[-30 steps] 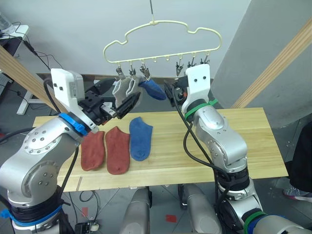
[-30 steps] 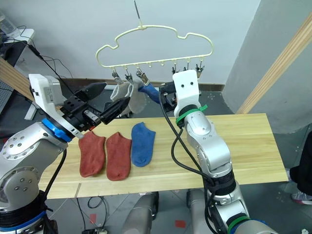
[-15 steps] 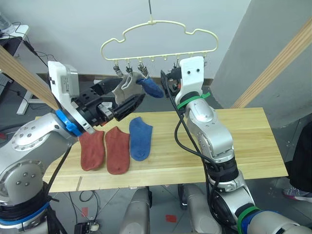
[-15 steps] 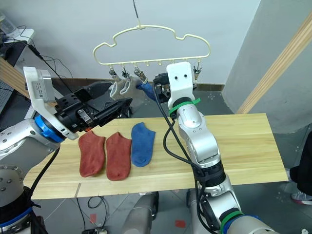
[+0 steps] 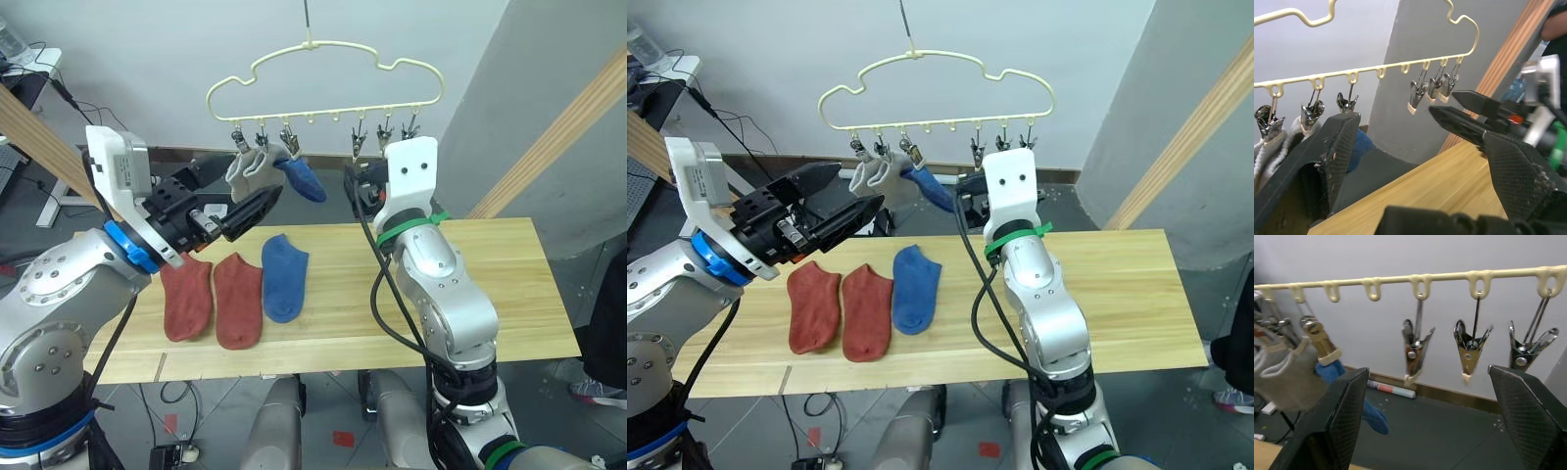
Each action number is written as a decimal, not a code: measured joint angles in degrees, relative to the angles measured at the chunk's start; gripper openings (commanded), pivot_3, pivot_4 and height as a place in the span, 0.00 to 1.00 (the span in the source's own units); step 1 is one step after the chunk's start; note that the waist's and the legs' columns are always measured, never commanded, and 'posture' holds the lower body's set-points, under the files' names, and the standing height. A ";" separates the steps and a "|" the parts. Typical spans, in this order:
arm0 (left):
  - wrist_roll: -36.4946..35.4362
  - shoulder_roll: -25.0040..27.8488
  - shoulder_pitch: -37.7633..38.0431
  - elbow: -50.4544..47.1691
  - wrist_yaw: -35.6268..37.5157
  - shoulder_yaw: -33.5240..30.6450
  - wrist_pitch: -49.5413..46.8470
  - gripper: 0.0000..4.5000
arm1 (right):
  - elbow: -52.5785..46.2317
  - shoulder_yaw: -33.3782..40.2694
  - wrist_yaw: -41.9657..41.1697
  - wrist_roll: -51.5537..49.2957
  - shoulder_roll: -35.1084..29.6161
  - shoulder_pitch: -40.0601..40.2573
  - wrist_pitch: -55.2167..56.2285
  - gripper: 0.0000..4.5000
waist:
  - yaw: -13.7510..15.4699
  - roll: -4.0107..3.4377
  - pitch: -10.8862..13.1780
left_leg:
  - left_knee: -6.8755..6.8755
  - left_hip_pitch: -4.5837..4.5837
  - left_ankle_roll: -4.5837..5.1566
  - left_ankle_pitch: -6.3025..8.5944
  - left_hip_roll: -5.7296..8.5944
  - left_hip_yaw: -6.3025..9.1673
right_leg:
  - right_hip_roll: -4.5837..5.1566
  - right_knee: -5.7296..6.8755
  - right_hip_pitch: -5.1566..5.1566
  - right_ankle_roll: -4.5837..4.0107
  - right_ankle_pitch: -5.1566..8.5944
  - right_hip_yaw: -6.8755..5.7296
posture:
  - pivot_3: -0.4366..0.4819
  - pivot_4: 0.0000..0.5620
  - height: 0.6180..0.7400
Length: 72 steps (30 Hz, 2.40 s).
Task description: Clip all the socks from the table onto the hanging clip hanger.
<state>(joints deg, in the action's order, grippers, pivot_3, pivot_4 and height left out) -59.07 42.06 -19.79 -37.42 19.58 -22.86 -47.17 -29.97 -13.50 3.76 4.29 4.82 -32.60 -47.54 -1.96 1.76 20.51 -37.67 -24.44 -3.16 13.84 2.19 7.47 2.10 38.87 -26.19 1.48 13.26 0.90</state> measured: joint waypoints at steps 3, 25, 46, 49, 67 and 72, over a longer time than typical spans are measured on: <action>0.32 0.14 0.13 0.00 0.05 0.01 0.42 1.00 | -0.98 -0.91 -0.53 -0.02 0.41 -0.03 -0.71 0.95 | 0.14 0.00 0.00 | 0.01 0.00 -0.07 -0.04 0.01 -0.02 | -0.01 0.00 0.01 0.01 0.00 -0.08 | 0.53 0.63 1.00; 2.10 0.51 0.36 0.02 0.09 1.30 1.47 1.00 | 9.94 -0.02 0.76 0.01 2.91 -2.45 5.69 0.81 | 0.20 0.00 0.00 | 0.51 0.05 -0.12 -0.08 0.03 -0.01 | 0.01 -0.17 -0.01 -0.01 0.00 -0.07 | 0.53 0.63 1.00; -0.83 -1.08 -3.71 1.48 -1.40 2.47 1.57 1.00 | 20.16 4.25 3.02 -0.84 2.71 -10.04 12.17 0.81 | 0.11 0.01 0.00 | 0.64 0.07 -0.13 -0.10 0.02 -0.05 | 0.02 -0.28 -0.01 -0.02 -0.01 -0.07 | 0.52 0.64 1.00; -1.88 -1.03 -3.83 1.57 -1.44 2.40 1.57 1.00 | 21.27 4.74 3.18 -0.90 2.70 -10.52 13.08 0.81 | 0.11 0.01 0.00 | 0.63 0.07 -0.13 -0.09 0.03 -0.09 | 0.02 -0.28 -0.01 -0.02 -0.01 -0.03 | 0.52 0.63 1.00; 0.87 -0.32 -2.14 1.30 0.90 2.45 3.75 1.00 | 21.49 5.97 4.83 -3.47 2.75 -11.31 13.51 0.29 | 0.13 0.00 0.00 | 0.63 0.07 -0.12 -0.10 0.02 -0.07 | 0.02 -0.25 -0.01 -0.03 -0.01 -0.05 | 0.53 0.63 1.00; 1.68 -0.27 -1.53 1.30 1.24 2.52 3.88 1.00 | 21.49 6.59 5.66 -4.07 2.75 -11.32 13.11 0.29 | 0.13 0.00 0.00 | 0.63 0.07 -0.12 -0.10 0.03 -0.07 | 0.02 -0.25 -0.02 -0.03 -0.01 -0.05 | 0.53 0.63 1.00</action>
<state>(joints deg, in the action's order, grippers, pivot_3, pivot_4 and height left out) -57.39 41.80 -21.33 -36.13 20.82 -20.34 -43.29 -8.47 -6.91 9.41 0.22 7.57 -43.92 -34.42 -1.83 1.76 20.51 -37.04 -24.36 -3.29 13.74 2.22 7.40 2.12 38.62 -26.21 1.45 13.25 0.85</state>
